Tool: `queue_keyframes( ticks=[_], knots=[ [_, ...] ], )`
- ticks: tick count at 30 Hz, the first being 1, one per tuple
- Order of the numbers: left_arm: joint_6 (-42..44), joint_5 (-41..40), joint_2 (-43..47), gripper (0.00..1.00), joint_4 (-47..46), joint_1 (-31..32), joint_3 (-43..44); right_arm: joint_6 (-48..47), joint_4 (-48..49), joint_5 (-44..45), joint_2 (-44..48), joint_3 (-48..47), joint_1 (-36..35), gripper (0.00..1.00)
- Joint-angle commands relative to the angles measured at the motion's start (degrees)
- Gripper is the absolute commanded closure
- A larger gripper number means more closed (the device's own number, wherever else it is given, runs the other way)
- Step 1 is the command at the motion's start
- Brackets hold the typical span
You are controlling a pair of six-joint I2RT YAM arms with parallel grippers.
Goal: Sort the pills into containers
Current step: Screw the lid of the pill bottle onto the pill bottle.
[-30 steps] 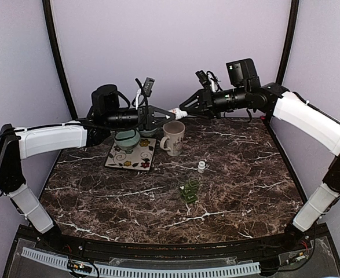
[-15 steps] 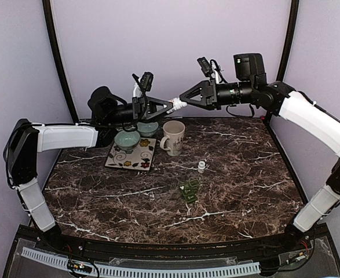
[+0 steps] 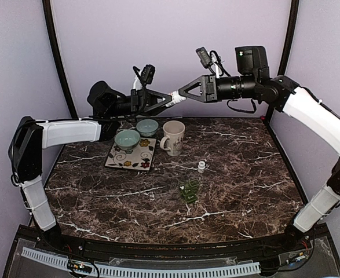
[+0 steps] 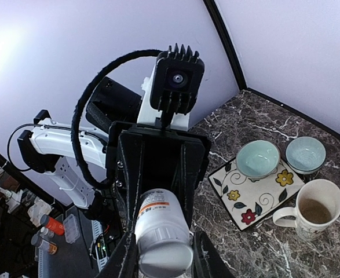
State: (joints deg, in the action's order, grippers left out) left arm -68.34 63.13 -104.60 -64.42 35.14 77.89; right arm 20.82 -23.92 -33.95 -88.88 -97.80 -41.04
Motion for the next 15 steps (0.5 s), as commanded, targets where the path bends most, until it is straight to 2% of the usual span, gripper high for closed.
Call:
queue_keyframes(
  ticks=[1, 8, 15],
  knots=[
    [-3.1, -0.2, -0.4, 1.0, -3.8, 2.0, 4.5, -5.3, -5.2, -0.1, -3.5, 0.7, -4.4, 1.0],
    [-4.1, 1.5, -1.1, 1.0, -3.0, 2.1, 5.3, -8.9, -6.5, 3.0, -4.2, 0.4, -6.0, 1.0],
    [-6.1, 2.6, -2.2, 1.0, -4.9, 2.6, 6.8, -8.2, -5.0, 2.3, -4.5, 1.4, -6.2, 1.0]
  ],
)
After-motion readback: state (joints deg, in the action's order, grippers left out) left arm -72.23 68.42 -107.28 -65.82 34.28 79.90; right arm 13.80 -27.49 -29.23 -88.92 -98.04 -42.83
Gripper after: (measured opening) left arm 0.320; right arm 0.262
